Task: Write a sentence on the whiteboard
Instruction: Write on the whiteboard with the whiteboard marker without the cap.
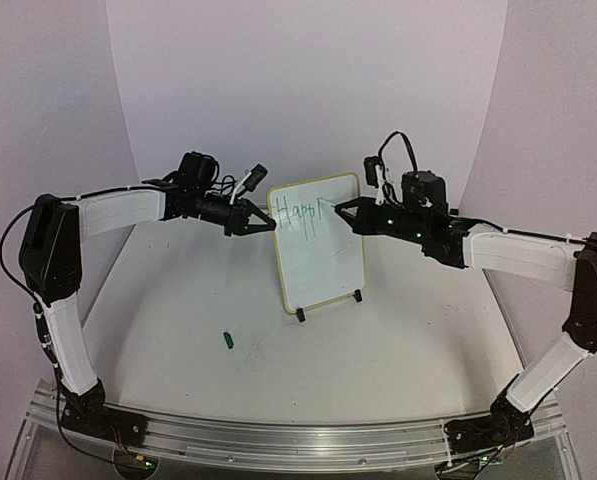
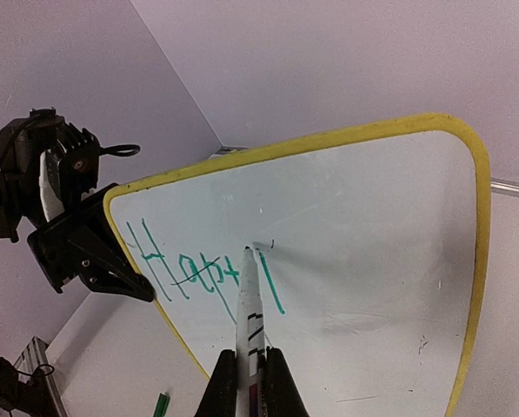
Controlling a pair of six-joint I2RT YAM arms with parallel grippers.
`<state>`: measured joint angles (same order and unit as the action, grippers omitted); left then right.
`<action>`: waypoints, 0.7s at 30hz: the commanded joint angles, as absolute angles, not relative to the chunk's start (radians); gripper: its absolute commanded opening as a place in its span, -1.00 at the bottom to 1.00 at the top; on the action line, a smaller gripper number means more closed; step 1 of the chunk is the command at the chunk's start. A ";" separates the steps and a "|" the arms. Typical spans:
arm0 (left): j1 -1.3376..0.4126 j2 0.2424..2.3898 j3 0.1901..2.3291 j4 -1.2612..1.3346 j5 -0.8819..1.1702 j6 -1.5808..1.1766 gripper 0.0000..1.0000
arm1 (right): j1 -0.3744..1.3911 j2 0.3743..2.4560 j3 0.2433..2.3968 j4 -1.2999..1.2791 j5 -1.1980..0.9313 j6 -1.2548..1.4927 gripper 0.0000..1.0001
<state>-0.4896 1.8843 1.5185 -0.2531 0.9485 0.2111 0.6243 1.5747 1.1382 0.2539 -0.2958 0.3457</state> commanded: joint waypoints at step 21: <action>-0.494 1.908 1.540 -0.322 0.945 0.237 -1.00 | 0.630 1.581 1.188 0.299 -0.275 0.346 -1.00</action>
<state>-0.4896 1.8843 1.5185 -0.2531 0.9485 0.2115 0.6243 1.5598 1.1393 0.2698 -0.2813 0.3485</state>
